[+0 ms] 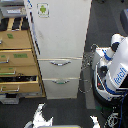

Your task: Opening the fridge

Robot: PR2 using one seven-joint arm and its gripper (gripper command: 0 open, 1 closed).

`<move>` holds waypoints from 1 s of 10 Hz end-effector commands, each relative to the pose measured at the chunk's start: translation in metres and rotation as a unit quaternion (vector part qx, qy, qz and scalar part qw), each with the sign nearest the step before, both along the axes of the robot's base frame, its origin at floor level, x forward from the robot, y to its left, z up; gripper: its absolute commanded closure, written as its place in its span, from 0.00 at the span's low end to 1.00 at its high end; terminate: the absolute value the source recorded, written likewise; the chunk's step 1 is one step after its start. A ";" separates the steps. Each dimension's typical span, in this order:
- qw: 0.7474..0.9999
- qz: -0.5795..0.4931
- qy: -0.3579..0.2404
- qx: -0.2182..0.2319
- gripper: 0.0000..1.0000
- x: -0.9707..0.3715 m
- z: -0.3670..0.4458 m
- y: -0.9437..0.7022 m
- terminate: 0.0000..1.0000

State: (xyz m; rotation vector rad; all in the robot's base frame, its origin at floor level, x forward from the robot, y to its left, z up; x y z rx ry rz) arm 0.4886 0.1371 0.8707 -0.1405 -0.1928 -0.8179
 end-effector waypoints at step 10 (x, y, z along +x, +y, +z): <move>0.959 0.269 -0.019 0.084 0.00 0.286 0.159 0.030 0.00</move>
